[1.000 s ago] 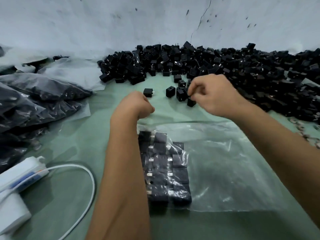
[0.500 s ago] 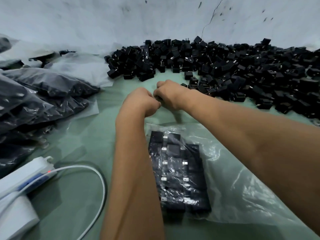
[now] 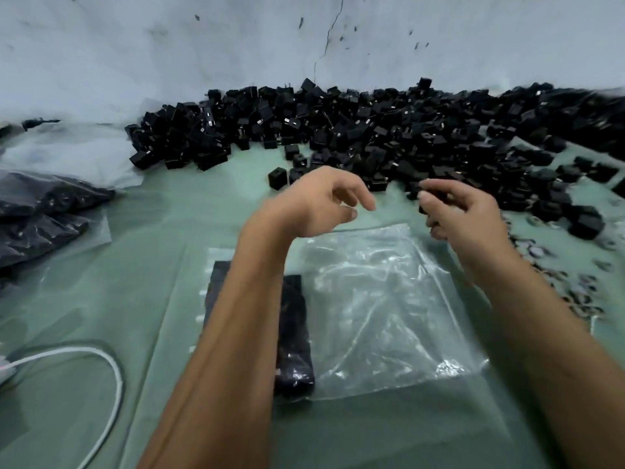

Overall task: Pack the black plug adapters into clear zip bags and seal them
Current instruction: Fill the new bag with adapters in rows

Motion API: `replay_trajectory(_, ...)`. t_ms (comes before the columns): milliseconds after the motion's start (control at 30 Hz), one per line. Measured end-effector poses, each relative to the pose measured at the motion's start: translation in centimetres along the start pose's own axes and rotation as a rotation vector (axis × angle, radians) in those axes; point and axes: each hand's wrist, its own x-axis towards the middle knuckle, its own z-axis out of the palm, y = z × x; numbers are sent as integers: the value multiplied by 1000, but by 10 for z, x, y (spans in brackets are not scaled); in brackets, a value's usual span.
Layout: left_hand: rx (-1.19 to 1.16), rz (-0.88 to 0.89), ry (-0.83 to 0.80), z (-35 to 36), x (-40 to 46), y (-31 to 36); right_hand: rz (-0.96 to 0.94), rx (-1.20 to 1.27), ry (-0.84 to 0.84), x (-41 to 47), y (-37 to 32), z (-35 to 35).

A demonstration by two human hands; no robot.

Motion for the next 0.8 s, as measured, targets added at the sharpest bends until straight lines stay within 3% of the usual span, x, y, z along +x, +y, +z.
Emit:
replay_trajectory(133,157,147,-139,35,10,27,58,-39,-58,-4,26,-18)
replay_trajectory(333,273,146,-211,54,10,34,126,-5,-116,2,27,-26)
replay_trajectory(567,242,143,-200,41,11,26,47,35,-453,-4,13,-40)
replay_trajectory(800,238,170,-130,31,10,23,64,-142,-765,-16,-1,-40)
